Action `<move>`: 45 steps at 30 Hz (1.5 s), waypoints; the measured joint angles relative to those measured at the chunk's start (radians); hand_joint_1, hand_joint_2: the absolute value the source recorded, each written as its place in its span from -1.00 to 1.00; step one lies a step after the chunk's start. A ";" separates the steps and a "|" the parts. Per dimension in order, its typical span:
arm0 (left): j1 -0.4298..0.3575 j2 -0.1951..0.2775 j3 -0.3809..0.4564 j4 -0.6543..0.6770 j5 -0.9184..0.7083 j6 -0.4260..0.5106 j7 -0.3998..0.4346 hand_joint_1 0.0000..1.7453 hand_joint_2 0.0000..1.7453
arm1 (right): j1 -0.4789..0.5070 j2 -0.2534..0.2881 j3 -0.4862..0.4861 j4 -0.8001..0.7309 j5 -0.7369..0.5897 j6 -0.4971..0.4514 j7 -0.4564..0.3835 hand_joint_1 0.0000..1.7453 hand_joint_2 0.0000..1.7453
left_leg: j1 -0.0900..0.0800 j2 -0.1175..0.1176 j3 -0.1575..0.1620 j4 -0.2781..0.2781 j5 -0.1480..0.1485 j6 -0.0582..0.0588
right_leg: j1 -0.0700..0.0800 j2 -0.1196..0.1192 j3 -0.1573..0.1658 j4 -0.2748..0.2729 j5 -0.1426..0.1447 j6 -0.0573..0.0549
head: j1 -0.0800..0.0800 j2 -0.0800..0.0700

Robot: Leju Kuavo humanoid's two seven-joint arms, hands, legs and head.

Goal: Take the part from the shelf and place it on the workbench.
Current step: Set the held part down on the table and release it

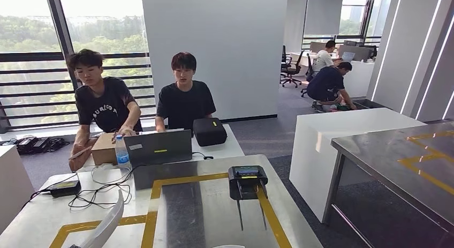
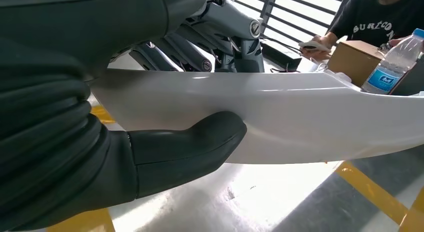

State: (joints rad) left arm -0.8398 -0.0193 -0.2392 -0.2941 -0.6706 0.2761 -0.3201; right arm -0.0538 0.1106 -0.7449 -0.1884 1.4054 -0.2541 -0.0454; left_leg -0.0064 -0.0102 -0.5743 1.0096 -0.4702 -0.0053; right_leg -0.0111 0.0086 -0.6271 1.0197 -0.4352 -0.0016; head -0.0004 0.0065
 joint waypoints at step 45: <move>0.036 -0.016 0.006 -0.001 -0.037 0.005 -0.103 -1.00 -1.00 | 0.000 0.000 -0.021 0.000 -0.017 0.023 -0.054 -1.00 -1.00 | 0.000 0.000 0.001 0.000 0.000 0.001 | 0.000 0.000 0.001 0.000 0.000 0.000 | 0.000 0.000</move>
State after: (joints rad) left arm -0.8038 -0.0348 -0.2335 -0.2949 -0.7072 0.2810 -0.4235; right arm -0.0540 0.1106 -0.7657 -0.1884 1.3883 -0.2316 -0.0992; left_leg -0.0064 -0.0101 -0.5735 1.0096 -0.4707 -0.0047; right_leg -0.0111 0.0085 -0.6261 1.0196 -0.4355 -0.0013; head 0.0000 0.0065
